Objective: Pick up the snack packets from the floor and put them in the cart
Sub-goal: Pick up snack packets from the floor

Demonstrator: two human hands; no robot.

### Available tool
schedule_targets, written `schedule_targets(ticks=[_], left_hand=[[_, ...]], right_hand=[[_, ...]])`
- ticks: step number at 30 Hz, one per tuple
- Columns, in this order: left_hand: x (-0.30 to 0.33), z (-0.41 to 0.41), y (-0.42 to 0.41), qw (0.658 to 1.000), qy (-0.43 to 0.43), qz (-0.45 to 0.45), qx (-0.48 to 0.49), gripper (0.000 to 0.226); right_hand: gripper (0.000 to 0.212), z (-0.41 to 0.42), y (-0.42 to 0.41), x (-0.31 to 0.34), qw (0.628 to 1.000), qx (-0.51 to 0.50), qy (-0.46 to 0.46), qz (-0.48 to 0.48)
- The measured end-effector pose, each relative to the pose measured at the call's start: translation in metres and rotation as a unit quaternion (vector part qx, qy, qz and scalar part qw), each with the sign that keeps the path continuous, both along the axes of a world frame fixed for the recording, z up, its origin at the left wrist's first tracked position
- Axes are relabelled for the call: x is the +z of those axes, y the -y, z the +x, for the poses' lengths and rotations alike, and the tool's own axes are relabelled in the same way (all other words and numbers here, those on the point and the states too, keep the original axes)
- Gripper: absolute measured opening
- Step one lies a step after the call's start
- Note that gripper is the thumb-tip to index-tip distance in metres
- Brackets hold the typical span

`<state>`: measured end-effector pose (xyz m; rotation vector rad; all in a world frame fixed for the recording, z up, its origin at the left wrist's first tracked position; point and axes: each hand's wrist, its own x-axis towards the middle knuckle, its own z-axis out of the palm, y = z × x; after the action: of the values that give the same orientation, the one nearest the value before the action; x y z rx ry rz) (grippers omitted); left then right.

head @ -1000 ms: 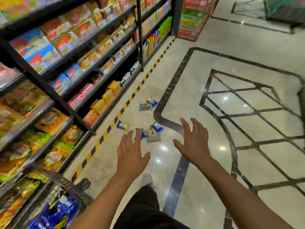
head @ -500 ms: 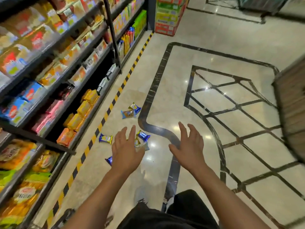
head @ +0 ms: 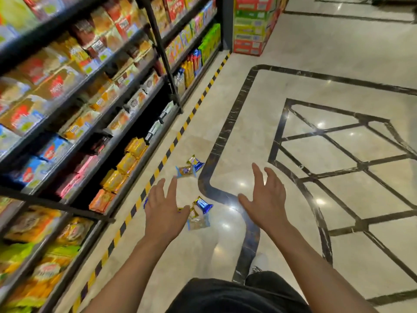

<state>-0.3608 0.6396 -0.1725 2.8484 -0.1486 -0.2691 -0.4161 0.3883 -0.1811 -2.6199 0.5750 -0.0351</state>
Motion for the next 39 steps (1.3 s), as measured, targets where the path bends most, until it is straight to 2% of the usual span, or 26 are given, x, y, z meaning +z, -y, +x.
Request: schedule_targets(ticks=[7,16,27,32,39], left_hand=[[0.022,0.020,0.059,0.995,0.046,0.083,0.013,0.085],[0.010,0.078,0.082,0.991,0.053,0.109,0.051,0.089],[-0.042,0.198,0.118,0.994,-0.011,0.005,0.104,0.086],[-0.050,0.243,0.096,0.986,-0.032,-0.021,0.163,0.086],[-0.046,0.284,0.076,0.969,-0.022,-0.015,0.245,0.087]], right_hand=[[0.090,0.047,0.065,0.006,0.994,0.097,0.002,-0.055],[0.087,0.127,0.093,0.005,0.983,0.160,0.003,-0.088],[0.088,0.234,0.131,0.003,0.967,0.199,-0.078,-0.140],[0.088,0.287,0.121,0.005,0.967,0.198,-0.074,-0.142],[0.087,0.366,0.098,-0.004,0.948,0.275,-0.064,-0.144]])
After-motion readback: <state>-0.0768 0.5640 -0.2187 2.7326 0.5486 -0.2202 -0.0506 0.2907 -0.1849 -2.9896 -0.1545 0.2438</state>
